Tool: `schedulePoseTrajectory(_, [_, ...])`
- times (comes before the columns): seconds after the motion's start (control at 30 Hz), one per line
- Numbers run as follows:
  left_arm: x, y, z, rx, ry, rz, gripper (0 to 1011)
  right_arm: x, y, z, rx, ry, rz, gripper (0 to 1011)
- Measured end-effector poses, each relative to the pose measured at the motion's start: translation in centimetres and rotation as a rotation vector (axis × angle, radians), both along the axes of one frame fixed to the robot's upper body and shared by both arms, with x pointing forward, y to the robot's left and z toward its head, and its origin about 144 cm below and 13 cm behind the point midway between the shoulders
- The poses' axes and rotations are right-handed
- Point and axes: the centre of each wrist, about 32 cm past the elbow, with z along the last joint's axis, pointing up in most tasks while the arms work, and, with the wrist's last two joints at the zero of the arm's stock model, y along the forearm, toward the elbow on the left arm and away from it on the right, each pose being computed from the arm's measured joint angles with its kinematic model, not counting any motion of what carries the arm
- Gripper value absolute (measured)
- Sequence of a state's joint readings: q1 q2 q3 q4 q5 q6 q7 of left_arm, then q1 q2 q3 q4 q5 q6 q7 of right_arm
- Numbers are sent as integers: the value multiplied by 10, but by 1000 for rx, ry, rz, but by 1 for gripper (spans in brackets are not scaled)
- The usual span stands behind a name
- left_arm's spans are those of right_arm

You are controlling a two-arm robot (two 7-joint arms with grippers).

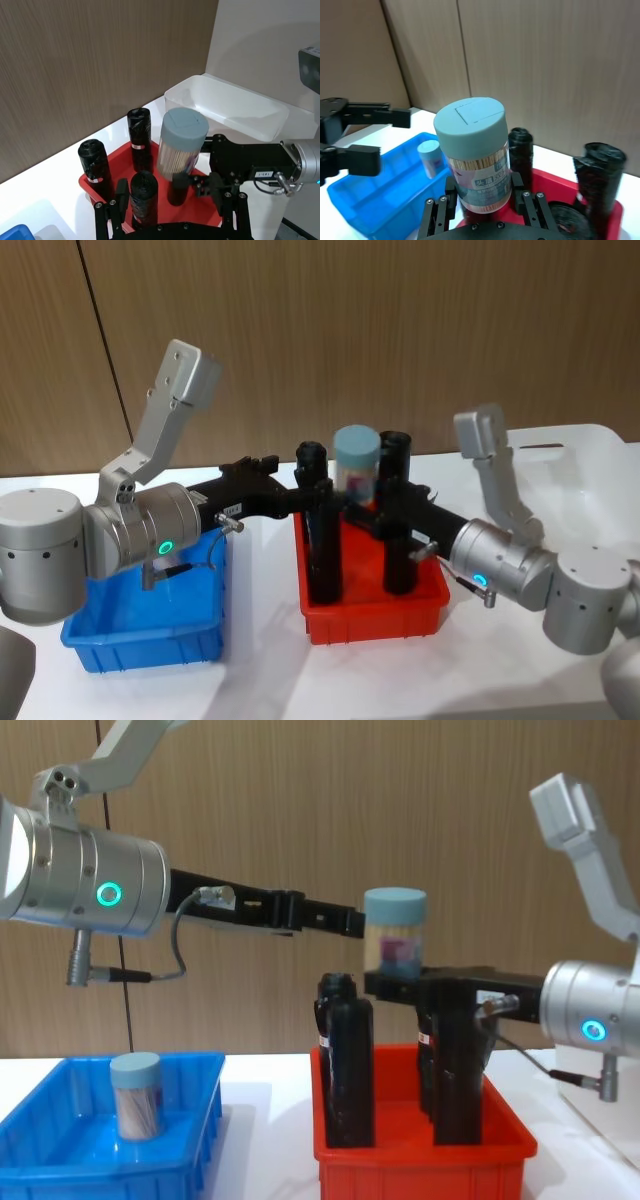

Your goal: Pick the cotton swabs from the blue box and place them into the white box.

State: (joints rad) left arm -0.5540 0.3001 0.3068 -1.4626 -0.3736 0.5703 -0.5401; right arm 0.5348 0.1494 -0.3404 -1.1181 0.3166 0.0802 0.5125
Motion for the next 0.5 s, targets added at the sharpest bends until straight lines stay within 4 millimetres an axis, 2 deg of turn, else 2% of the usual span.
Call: schedulePoseTrajectory(0.5, [0, 0, 0, 0, 0, 0, 1004, 0, -27, 7, 9, -44, -91, 641])
